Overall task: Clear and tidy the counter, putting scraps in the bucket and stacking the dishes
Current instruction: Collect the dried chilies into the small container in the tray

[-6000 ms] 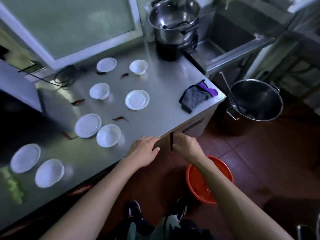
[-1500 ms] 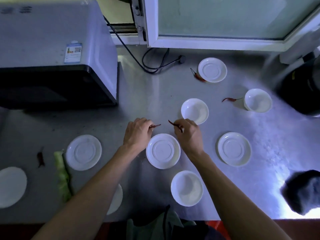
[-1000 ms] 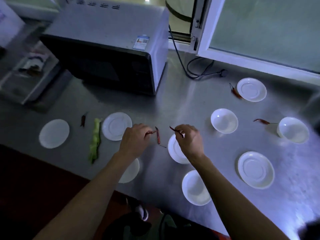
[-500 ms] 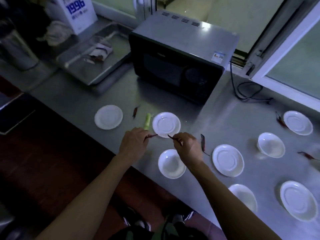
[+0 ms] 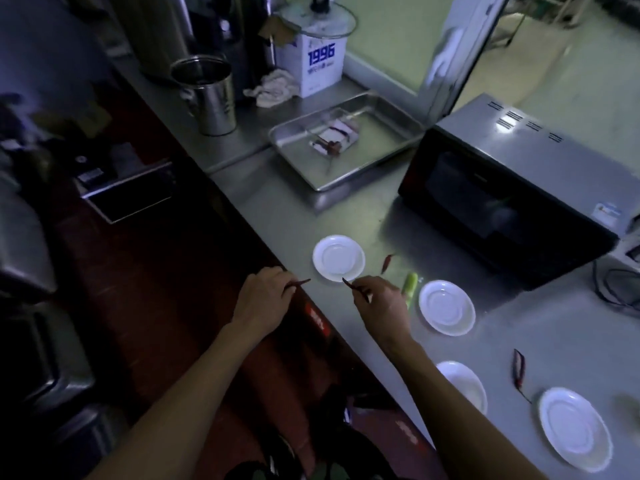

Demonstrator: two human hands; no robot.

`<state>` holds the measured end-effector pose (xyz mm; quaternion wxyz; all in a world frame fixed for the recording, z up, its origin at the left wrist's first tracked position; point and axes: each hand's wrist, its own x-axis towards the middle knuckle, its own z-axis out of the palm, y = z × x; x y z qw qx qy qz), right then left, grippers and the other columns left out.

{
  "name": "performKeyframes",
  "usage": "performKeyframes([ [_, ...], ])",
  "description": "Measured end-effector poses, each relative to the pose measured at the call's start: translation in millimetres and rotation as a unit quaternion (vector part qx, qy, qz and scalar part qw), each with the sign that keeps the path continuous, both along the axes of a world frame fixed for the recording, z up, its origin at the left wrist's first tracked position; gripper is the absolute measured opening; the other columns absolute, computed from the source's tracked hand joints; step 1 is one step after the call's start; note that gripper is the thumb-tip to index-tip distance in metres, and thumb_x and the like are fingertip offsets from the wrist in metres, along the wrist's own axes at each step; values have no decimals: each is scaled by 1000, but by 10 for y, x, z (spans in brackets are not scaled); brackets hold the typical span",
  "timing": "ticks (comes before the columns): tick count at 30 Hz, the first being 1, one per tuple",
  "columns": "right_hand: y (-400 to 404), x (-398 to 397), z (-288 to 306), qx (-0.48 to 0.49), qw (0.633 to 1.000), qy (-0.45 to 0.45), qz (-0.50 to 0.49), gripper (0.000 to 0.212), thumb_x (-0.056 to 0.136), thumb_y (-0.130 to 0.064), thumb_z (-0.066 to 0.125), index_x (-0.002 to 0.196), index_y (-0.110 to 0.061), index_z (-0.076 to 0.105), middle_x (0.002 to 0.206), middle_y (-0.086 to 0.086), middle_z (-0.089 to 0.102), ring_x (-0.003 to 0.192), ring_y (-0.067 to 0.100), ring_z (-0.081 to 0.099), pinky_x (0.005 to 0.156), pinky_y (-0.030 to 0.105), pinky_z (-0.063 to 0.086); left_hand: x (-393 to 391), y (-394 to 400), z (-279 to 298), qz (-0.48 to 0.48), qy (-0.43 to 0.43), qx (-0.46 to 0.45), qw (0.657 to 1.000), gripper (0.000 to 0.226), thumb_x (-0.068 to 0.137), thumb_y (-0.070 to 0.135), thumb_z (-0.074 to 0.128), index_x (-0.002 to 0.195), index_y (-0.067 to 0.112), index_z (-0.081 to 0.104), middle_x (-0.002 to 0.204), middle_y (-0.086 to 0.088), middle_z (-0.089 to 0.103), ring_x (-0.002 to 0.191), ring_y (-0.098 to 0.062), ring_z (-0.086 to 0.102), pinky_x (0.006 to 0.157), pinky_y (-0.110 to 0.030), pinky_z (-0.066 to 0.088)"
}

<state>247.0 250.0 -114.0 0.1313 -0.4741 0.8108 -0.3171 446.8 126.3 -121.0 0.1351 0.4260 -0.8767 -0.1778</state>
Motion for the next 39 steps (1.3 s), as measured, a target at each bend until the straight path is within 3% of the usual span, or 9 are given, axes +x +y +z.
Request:
performKeyframes([
  [4, -562, 143, -48, 5, 1000, -9, 27, 11, 90, -14, 66, 95, -16, 76, 92, 4, 74, 84, 26, 68, 75, 44, 55, 333, -279, -56, 48, 4, 16, 999, 17, 96, 26, 58, 110, 26, 68, 103, 10, 63, 98, -13, 56, 83, -30, 40],
  [8, -1159, 132, -122, -32, 998, -44, 25, 10, 90, -15, 67, 89, -19, 75, 86, -5, 73, 79, 14, 66, 74, 37, 53, 431, -696, -100, 63, -3, 26, 998, 17, 97, 25, 57, 110, 26, 67, 102, 10, 61, 99, -13, 54, 85, -32, 40],
  [13, -1906, -122, -239, -24, 997, -75, 5, 13, 89, -12, 65, 96, -18, 75, 92, -3, 72, 87, 17, 66, 81, 38, 53, 205, -1497, -45, 35, -30, 12, 999, 18, 97, 25, 58, 111, 25, 68, 105, 9, 64, 100, -14, 56, 87, -36, 44],
  [19, -2585, -478, -207, -21, 996, -79, -29, 12, 89, -18, 65, 93, -24, 75, 88, -6, 72, 82, 17, 66, 74, 37, 54, -250, -2368, 132, -9, -50, -5, 999, 15, 95, 22, 62, 105, 17, 71, 101, 3, 67, 96, -21, 59, 82, -41, 47],
  [33, -3027, -1326, -205, -21, 991, -56, -123, 17, 87, -17, 67, 99, -25, 75, 95, -5, 71, 87, 17, 66, 74, 33, 53, -1449, -3402, 140, -129, -24, 7, 991, 11, 89, 19, 65, 98, 19, 71, 90, 1, 64, 85, -23, 59, 72, -40, 50],
  [39, -3344, -1552, -236, -33, 983, -34, -175, 15, 87, -12, 68, 98, -20, 75, 93, -3, 71, 86, 18, 66, 71, 32, 53, -1972, -3991, 41, -183, -16, 36, 982, 9, 91, 17, 64, 98, 19, 70, 90, 4, 63, 85, -19, 59, 75, -41, 52],
])
